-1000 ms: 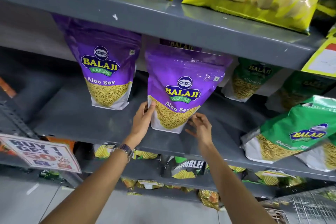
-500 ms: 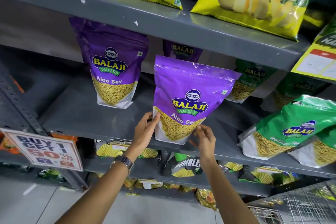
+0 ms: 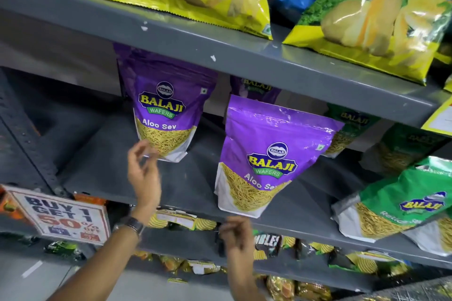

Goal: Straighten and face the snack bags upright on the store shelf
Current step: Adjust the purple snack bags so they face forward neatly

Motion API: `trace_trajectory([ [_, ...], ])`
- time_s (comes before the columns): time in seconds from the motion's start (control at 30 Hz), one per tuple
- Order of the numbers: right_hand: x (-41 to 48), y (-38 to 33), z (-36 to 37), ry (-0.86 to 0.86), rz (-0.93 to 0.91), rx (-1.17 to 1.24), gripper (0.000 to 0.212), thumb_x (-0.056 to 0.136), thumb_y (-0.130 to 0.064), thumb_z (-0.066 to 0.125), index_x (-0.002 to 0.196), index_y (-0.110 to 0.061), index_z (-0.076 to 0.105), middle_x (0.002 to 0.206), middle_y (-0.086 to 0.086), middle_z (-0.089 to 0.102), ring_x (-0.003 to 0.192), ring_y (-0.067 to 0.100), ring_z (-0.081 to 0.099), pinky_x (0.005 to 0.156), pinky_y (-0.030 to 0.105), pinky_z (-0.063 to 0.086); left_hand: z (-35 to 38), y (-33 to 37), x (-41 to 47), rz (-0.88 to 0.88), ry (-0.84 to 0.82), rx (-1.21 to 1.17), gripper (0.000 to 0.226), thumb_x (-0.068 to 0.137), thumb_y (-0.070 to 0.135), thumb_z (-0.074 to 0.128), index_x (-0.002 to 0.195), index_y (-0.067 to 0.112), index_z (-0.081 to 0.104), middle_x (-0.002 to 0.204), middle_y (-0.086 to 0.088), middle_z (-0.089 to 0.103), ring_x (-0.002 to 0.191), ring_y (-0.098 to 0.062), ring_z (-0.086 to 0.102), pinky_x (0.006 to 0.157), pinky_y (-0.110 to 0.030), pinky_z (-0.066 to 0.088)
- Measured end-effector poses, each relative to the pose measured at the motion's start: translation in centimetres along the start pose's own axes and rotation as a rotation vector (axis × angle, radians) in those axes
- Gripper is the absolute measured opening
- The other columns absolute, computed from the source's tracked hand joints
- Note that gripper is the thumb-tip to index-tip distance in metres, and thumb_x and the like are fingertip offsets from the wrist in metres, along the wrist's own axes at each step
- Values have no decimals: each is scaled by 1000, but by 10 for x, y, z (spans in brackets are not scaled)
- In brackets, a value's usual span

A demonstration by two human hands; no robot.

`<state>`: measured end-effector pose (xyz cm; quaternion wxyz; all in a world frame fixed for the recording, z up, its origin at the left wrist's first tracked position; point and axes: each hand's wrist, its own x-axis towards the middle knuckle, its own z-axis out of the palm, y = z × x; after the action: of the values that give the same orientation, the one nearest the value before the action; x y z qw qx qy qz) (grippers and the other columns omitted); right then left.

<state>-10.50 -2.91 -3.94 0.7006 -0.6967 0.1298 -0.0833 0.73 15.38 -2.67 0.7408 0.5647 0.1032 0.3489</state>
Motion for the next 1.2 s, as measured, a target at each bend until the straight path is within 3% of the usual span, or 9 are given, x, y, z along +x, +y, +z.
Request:
trace_trajectory([
  [0.13, 16, -8, 57, -363, 19, -68, 42, 87, -10, 62, 122, -25, 44, 118, -2, 52, 105, 8, 55, 87, 19, 49, -16, -12, 66, -143, 59, 65, 39, 94, 21, 49, 131, 10, 42, 138, -11, 48, 122, -12, 47, 99, -21, 37],
  [0.23, 55, -28, 97, -315, 68, 20, 53, 88, -6, 59, 134, -21, 36, 130, 4, 45, 114, 12, 48, 83, 10, 46, -20, -22, 93, -223, -67, 199, 48, 95, 33, 43, 139, 15, 33, 144, -1, 39, 125, -8, 38, 96, -18, 32],
  [0.37, 112, -49, 135, -176, 143, 41, 68, 86, 4, 56, 143, -18, 27, 130, 7, 45, 118, 22, 48, 89, 20, 43, -26, -30, 109, -187, -259, 396, 52, 92, 53, 35, 136, 25, 40, 123, 13, 47, 108, -5, 46, 79, -11, 39],
  [0.47, 134, -61, 151, -244, 139, 150, 56, 86, 15, 47, 137, -6, 37, 118, 8, 56, 111, 30, 55, 71, 16, 46, -35, -31, 115, -251, -370, 403, 64, 80, 71, 38, 128, 29, 47, 124, 7, 55, 114, -16, 53, 97, -35, 45],
  [0.57, 136, -65, 152, -304, 149, 171, 38, 88, 12, 42, 117, -11, 49, 99, 1, 62, 86, 11, 58, 70, 17, 45, -45, -27, 115, -305, -400, 328, 68, 69, 73, 44, 120, 28, 52, 124, -7, 60, 115, -25, 57, 102, -51, 44],
  [0.73, 113, -58, 133, -284, 197, 159, 28, 90, 5, 46, 93, -20, 58, 91, -5, 63, 83, 3, 58, 70, 19, 46, -68, -25, 99, -287, -400, 309, 13, 93, 40, 45, 93, 38, 58, 106, -2, 66, 98, -12, 62, 95, -42, 49],
  [0.87, 92, -51, 118, -301, 182, 165, 29, 90, 5, 47, 87, -20, 61, 86, 1, 63, 83, 9, 59, 82, 26, 49, -85, -17, 76, -280, -389, 293, 12, 92, 37, 46, 88, 39, 58, 99, 8, 65, 95, -4, 61, 89, -35, 50],
  [1.07, 71, -48, 110, -309, 197, 214, 24, 91, 5, 48, 90, -16, 61, 91, 8, 61, 92, 20, 58, 94, 40, 47, -101, -4, 54, -284, -409, 279, 24, 75, 59, 50, 91, 44, 60, 101, 14, 65, 91, 6, 63, 87, -30, 51],
  [1.2, 63, -44, 109, -314, 207, 257, 20, 91, 2, 50, 92, -15, 61, 92, 8, 63, 89, 17, 60, 92, 37, 49, -103, 0, 48, -273, -390, 301, 27, 75, 58, 50, 93, 40, 58, 102, 12, 64, 97, -3, 62, 89, -34, 52],
])
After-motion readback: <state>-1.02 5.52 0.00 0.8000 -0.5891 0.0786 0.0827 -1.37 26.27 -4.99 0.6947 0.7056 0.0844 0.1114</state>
